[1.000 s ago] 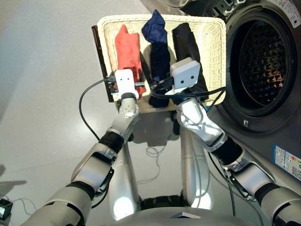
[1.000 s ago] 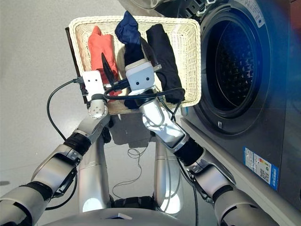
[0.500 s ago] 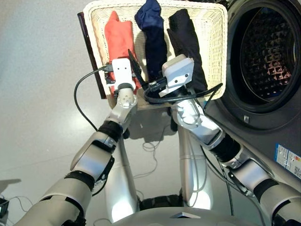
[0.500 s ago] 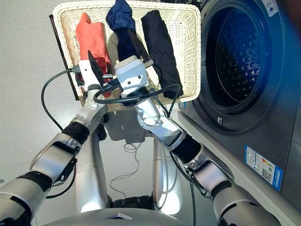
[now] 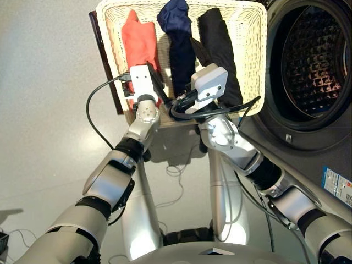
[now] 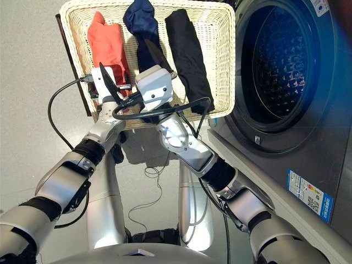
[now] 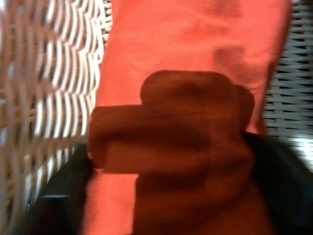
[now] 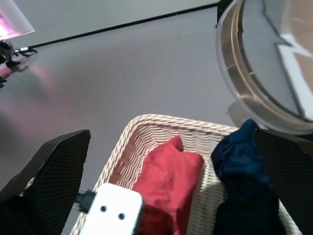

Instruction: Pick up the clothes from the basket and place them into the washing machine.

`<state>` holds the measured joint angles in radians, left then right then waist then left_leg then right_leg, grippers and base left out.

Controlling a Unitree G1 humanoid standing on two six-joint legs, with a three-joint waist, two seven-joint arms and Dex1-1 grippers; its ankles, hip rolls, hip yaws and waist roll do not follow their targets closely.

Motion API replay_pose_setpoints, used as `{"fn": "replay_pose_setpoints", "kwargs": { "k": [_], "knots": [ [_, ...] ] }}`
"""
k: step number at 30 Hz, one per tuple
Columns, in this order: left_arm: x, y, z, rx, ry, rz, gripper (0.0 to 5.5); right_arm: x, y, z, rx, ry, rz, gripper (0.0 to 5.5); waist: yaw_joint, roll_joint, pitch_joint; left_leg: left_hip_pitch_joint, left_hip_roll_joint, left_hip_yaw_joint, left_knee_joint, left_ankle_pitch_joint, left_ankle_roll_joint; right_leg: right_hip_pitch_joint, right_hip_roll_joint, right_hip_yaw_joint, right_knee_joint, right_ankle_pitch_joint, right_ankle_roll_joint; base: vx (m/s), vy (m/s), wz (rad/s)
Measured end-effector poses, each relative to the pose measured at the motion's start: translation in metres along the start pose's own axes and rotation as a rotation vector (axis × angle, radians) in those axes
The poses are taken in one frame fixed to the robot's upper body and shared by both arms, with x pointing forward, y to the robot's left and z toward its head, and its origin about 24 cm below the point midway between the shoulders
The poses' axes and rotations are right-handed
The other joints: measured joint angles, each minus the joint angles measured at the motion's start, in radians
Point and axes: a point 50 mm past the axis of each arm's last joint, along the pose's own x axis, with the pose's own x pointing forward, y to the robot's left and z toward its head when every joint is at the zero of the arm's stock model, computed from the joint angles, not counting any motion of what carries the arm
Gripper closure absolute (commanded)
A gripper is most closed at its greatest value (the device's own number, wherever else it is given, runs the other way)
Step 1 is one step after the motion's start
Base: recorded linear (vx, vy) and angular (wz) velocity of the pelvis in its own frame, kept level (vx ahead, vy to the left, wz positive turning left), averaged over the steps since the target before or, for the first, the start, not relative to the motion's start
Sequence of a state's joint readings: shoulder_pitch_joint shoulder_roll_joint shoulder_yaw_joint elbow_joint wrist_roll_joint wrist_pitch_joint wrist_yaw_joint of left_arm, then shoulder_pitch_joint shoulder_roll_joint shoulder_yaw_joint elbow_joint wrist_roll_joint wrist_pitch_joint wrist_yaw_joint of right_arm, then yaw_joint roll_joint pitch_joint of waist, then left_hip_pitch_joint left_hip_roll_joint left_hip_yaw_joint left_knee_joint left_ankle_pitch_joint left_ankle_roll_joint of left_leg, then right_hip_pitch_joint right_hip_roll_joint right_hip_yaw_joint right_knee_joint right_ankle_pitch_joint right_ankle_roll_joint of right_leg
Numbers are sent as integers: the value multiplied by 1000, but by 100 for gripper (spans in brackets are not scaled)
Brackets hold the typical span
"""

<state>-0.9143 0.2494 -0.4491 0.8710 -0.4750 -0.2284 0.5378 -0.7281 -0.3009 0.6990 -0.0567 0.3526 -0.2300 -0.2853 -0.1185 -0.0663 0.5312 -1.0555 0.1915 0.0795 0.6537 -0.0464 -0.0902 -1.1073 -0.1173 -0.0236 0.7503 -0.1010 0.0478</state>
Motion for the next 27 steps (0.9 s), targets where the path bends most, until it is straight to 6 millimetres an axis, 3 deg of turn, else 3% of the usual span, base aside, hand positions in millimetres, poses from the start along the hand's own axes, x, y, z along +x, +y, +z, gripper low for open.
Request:
{"fn": "replay_pose_setpoints", "kwargs": {
  "k": [16,21,27],
  "knots": [
    [-3,2,-6,-3,15,-17,550,-5,-4,1,7,8,10,0,2,0,0,35,0,8,-28,0,0,27,4,4,-17,3,-1,0,0,0],
    [-22,12,-19,-61,18,-20,550,-15,-14,-6,-20,49,-18,0,12,-6,0,114,-9,27,-122,26,-4,88,2,6,-96,32,-6,12,1,-9],
    [-51,32,-24,-23,-71,1,550,-23,-43,-3,-99,57,-94,0,22,-7,0,275,-27,39,-288,78,-10,230,-6,-10,-207,51,-2,67,9,45]
  ]
}}
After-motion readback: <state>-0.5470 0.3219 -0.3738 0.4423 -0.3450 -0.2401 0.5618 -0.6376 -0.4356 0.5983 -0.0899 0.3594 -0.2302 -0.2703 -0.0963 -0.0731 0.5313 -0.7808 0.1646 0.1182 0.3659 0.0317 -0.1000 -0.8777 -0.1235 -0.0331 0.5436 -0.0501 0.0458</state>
